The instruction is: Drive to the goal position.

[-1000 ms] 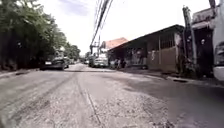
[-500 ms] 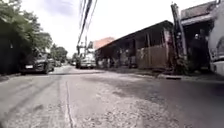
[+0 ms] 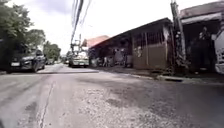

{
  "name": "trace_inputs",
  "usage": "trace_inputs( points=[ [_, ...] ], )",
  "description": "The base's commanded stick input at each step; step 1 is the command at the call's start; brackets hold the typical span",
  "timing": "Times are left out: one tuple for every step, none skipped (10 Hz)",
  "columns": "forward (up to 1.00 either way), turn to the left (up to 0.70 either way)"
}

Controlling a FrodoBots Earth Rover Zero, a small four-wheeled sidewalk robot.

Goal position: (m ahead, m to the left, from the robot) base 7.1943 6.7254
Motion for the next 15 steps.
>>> trace_inputs(
  points=[
    [1.0, 0.0],
    [1.0, 0.0],
    [1.0, 0.0],
    [1.0, 0.0],
    [1.0, 0.0],
    [1.0, 0.0],
    [1.0, 0.08],
    [1.0, 0.27],
    [1.0, 0.27],
    [1.0, 0.27],
    [1.0, 0.27],
    [1.0, 0.27],
    [1.0, 0.27],
    [1.0, 0.27],
    [1.0, 0.27]
  ],
)
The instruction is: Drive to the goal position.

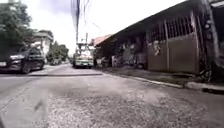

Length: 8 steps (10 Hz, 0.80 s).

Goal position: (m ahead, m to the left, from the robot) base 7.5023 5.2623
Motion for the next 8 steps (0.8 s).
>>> trace_inputs(
  points=[
    [1.0, 0.27],
    [1.0, 0.27],
    [1.0, 0.21],
    [1.0, 0.0],
    [1.0, 0.0],
    [1.0, 0.0],
    [1.0, 0.03],
    [1.0, 0.16]
  ],
)
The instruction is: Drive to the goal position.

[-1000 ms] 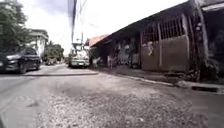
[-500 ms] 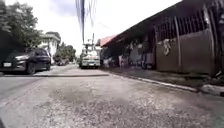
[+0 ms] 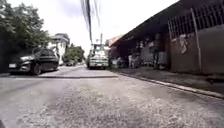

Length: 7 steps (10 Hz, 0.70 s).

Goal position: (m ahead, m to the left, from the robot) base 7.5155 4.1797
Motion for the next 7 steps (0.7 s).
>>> trace_inputs(
  points=[
    [1.0, 0.27],
    [1.0, 0.27],
    [1.0, 0.27],
    [1.0, 0.27],
    [1.0, 0.27],
    [1.0, 0.27],
    [1.0, 0.27]
  ],
)
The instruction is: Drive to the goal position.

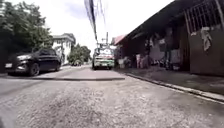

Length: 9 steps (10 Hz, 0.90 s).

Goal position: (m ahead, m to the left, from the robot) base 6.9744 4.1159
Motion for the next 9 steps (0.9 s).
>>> trace_inputs(
  points=[
    [1.0, 0.27],
    [1.0, 0.27],
    [1.0, 0.27],
    [1.0, 0.27],
    [1.0, 0.27],
    [1.0, 0.27],
    [1.0, 0.27],
    [1.0, 0.27],
    [1.0, 0.02]
  ],
)
